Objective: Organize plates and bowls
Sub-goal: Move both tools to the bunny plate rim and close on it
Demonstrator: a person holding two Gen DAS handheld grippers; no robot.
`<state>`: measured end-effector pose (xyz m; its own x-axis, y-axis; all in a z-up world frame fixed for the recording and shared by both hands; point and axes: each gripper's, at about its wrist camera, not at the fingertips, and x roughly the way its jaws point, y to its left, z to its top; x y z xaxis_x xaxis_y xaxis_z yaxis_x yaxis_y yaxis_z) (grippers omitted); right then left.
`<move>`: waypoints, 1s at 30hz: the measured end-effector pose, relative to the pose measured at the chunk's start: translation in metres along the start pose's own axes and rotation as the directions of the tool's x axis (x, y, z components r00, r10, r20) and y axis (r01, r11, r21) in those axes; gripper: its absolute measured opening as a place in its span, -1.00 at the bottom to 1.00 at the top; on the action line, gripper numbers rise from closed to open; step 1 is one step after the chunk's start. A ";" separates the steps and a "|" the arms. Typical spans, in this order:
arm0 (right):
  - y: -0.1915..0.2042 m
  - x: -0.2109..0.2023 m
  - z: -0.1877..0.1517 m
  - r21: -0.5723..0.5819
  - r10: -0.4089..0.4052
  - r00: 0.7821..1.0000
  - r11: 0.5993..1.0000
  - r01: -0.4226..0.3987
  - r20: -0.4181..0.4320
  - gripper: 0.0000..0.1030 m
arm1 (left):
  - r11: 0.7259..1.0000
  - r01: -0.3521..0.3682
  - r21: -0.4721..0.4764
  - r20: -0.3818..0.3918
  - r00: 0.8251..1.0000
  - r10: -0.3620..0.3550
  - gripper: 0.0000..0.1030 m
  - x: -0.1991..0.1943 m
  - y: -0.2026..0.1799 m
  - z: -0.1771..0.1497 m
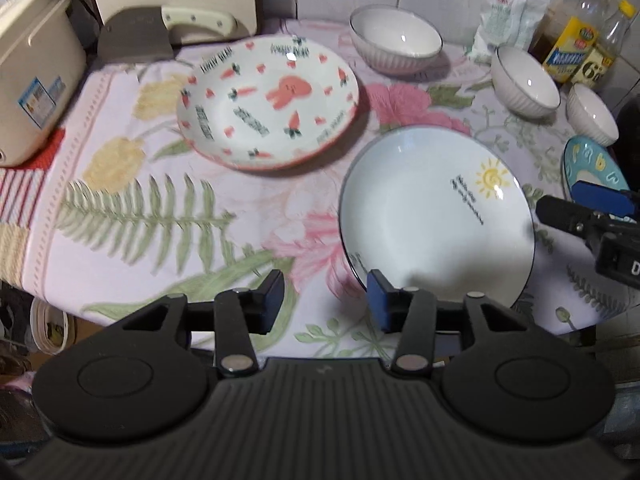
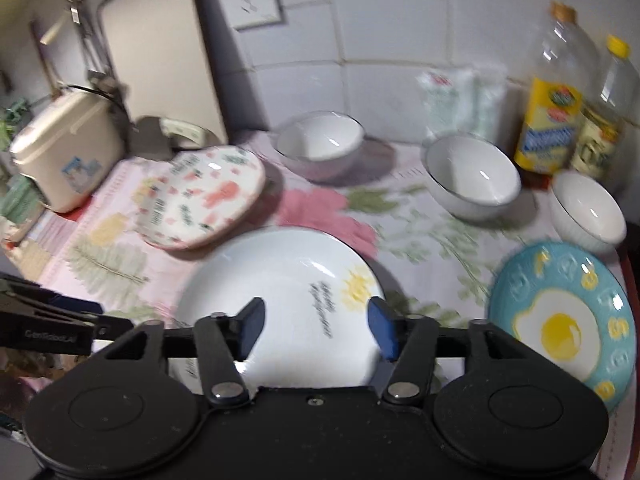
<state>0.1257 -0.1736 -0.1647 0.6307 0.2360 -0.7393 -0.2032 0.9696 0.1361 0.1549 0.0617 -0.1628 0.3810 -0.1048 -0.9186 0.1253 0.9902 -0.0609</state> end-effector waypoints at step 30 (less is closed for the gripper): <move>0.056 0.154 0.086 0.140 0.126 0.992 0.983 -0.122 -0.016 0.33 | 0.999 -0.031 0.011 0.077 0.997 0.030 0.17 0.076 0.130 0.117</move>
<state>0.2756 -0.0772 -0.2144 0.5883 0.3549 -0.7266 -0.1722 0.9329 0.3163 0.3073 0.1719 -0.1945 0.4541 -0.0819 -0.8872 0.1238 0.9919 -0.0282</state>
